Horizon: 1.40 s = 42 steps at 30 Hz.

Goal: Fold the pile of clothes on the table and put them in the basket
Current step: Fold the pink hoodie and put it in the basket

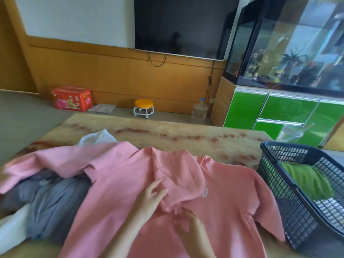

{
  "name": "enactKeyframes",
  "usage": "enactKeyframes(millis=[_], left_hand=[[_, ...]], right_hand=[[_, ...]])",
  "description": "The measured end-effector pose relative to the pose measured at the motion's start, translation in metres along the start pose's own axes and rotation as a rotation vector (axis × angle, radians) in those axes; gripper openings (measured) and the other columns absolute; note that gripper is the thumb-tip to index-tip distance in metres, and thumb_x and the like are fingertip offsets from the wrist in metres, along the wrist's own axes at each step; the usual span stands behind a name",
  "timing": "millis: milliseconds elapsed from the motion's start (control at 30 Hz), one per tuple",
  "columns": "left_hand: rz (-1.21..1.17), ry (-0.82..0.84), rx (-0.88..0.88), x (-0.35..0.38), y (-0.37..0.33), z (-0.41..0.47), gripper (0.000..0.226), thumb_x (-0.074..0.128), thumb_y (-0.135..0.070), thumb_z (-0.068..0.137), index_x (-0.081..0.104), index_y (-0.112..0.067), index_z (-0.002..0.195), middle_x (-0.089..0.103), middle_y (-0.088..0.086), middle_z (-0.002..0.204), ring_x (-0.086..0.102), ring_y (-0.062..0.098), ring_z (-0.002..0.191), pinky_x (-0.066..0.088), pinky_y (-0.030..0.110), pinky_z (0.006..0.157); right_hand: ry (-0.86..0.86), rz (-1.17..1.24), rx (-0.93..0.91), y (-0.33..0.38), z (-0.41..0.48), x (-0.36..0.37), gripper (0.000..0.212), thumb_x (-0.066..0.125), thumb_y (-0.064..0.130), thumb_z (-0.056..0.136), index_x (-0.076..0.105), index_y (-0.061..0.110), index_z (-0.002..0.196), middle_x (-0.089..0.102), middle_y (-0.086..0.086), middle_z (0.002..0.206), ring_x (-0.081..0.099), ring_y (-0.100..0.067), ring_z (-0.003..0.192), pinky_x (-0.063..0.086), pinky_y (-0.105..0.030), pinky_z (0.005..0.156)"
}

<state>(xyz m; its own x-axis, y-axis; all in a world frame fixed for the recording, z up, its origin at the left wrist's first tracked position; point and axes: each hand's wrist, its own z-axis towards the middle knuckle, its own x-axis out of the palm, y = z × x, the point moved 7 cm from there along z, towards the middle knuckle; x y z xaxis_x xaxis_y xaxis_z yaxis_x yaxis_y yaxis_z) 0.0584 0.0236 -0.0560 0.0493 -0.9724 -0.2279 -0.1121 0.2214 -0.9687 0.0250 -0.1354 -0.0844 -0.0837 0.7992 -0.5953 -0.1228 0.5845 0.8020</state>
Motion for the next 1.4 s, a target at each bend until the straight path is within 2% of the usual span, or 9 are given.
enactKeyframes(millis=[200,367,633,767,900,967,1067,1167,1400], left_hand=[[0.555,-0.001,0.203,0.032,0.002,-0.003,0.047,0.069,-0.041,0.079,0.06,-0.03,0.123,0.04,-0.009,0.14,0.045,0.007,0.124,0.032,0.016,0.101],[0.645,-0.212,0.443,0.014,-0.004,-0.009,0.046,0.073,0.005,0.062,0.071,-0.028,0.094,0.06,-0.018,0.099,0.05,-0.003,0.095,0.036,0.008,0.082],[1.027,-0.091,0.592,0.025,-0.005,-0.012,0.035,0.073,-0.03,0.044,0.075,-0.036,0.079,0.071,-0.015,0.097,0.045,0.012,0.108,0.037,0.033,0.091],[1.184,0.03,0.502,0.028,0.039,-0.005,0.047,0.033,-0.056,0.087,0.066,-0.034,0.112,0.067,-0.011,0.115,0.015,0.014,0.143,0.005,0.036,0.111],[1.301,0.177,0.286,0.024,0.05,-0.005,0.071,-0.006,-0.061,0.092,0.053,-0.042,0.126,0.059,-0.014,0.128,0.035,0.005,0.134,-0.011,0.039,0.114],[1.139,0.15,0.293,0.02,0.033,-0.006,0.102,-0.026,-0.078,0.065,0.032,-0.042,0.141,0.031,-0.015,0.15,0.012,0.003,0.141,-0.01,0.04,0.114],[0.719,-0.04,0.262,-0.021,0.007,-0.007,0.106,-0.001,-0.091,0.061,0.046,-0.033,0.136,0.038,-0.011,0.146,0.024,0.007,0.141,0.012,0.028,0.114],[0.508,-0.411,0.333,-0.101,-0.022,-0.016,0.035,0.057,-0.026,0.09,0.061,-0.012,0.122,0.058,-0.002,0.124,0.05,0.018,0.122,0.034,0.029,0.105],[0.376,-0.771,-0.031,-0.247,0.007,-0.018,0.045,0.063,-0.014,0.087,0.051,0.0,0.128,0.053,0.024,0.125,0.047,0.038,0.118,0.035,0.044,0.1]], right_hand=[[-0.231,0.268,0.197,-0.028,0.006,-0.058,0.036,0.064,0.001,0.08,0.069,0.037,0.077,0.071,0.012,0.084,0.064,-0.007,0.078,0.047,-0.014,0.067],[-0.259,0.493,0.377,-0.043,0.048,-0.068,0.048,0.069,0.023,0.084,0.051,0.014,0.127,0.059,-0.006,0.118,0.059,-0.025,0.1,0.048,-0.044,0.089],[-0.221,-0.352,-0.018,-0.015,0.078,-0.057,0.05,0.049,0.035,0.086,0.048,0.03,0.136,0.041,-0.01,0.143,0.028,-0.027,0.131,0.025,-0.035,0.112],[0.179,-0.56,-0.134,-0.033,0.06,-0.015,0.102,-0.028,0.085,0.053,0.003,0.046,0.142,-0.006,0.017,0.153,-0.008,-0.011,0.145,-0.008,-0.03,0.113],[0.248,-0.638,-0.064,-0.039,0.059,-0.005,0.125,-0.04,0.083,0.035,-0.002,0.041,0.146,-0.012,0.016,0.153,-0.013,-0.01,0.143,-0.01,-0.033,0.114],[0.276,-0.679,-0.061,-0.037,0.063,-0.007,0.132,-0.042,0.08,0.036,0.011,0.037,0.149,0.0,0.013,0.157,-0.004,-0.014,0.146,-0.008,-0.042,0.115],[0.236,-0.626,-0.06,-0.016,0.067,-0.013,0.108,-0.026,0.08,0.061,0.026,0.038,0.145,0.003,0.011,0.157,0.001,-0.017,0.146,-0.007,-0.044,0.114],[0.192,-0.449,-0.129,0.025,0.068,0.0,0.065,0.017,0.063,0.089,0.023,0.035,0.147,-0.001,0.015,0.152,0.003,-0.012,0.146,0.0,-0.029,0.115],[0.311,-0.227,-0.227,0.123,0.09,0.086,0.054,0.037,0.045,0.098,0.022,0.032,0.148,0.007,0.0,0.159,0.008,-0.02,0.146,0.012,-0.036,0.117]])
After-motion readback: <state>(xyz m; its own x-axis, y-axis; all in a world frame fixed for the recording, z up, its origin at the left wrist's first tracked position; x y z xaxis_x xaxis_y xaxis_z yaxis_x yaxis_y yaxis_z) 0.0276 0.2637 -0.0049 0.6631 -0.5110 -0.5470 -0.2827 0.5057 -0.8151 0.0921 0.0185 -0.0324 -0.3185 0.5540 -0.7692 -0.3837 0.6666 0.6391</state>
